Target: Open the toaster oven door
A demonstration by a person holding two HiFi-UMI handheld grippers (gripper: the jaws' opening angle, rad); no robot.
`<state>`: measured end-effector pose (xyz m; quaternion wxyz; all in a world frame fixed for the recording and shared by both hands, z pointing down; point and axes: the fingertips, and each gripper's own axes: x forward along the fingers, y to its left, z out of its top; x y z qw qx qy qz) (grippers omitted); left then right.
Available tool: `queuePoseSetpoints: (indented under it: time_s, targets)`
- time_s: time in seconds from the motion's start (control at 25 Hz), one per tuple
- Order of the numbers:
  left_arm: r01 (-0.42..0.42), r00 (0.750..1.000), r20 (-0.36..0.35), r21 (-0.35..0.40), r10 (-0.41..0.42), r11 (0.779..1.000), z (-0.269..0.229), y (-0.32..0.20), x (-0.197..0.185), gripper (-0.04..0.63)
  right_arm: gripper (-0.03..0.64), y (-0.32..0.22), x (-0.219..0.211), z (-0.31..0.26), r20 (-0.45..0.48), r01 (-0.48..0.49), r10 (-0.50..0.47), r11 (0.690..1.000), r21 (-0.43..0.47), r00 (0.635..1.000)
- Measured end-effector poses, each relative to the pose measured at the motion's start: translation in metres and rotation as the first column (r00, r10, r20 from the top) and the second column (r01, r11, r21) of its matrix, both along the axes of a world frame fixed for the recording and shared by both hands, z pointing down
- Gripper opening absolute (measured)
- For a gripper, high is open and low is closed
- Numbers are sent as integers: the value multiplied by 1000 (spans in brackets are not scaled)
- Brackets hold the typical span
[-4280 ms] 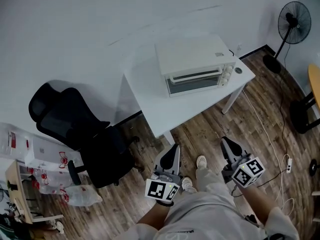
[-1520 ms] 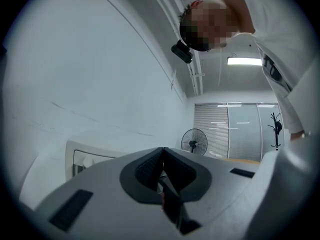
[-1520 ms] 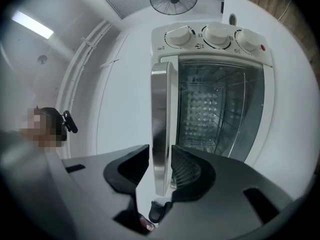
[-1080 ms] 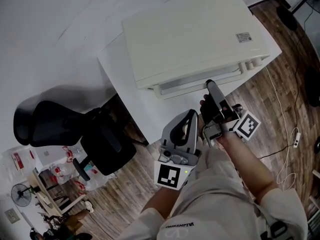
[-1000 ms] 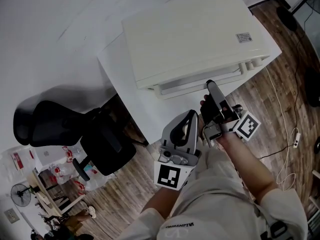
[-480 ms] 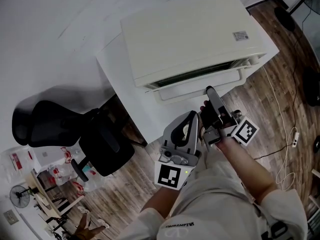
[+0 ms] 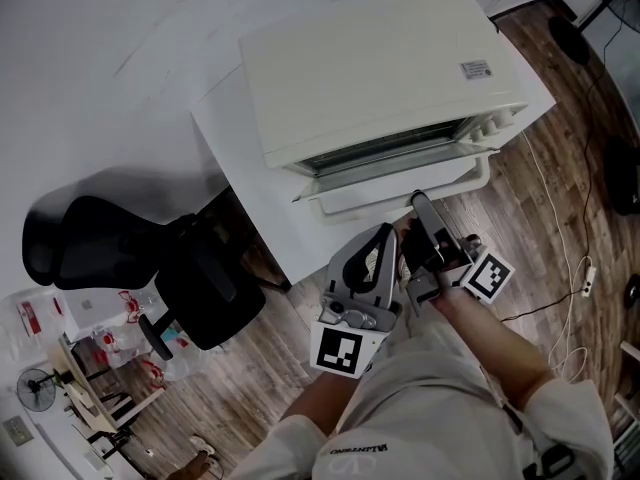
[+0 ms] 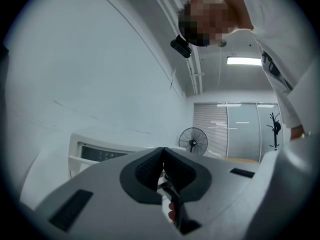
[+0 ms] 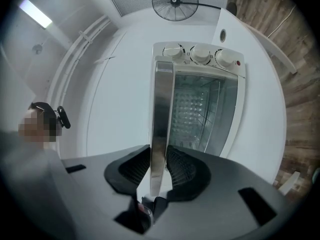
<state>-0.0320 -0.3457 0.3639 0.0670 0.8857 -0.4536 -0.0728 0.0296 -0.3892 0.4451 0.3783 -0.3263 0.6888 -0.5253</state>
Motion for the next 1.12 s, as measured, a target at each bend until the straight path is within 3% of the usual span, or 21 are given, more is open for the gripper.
queuePoseSetpoints:
  time_s: [1.12]
  targets:
    - [-42,999,25,-69,44,997,29,35,3,9,114,60,5,44,-87,31,-40,994,-107,995]
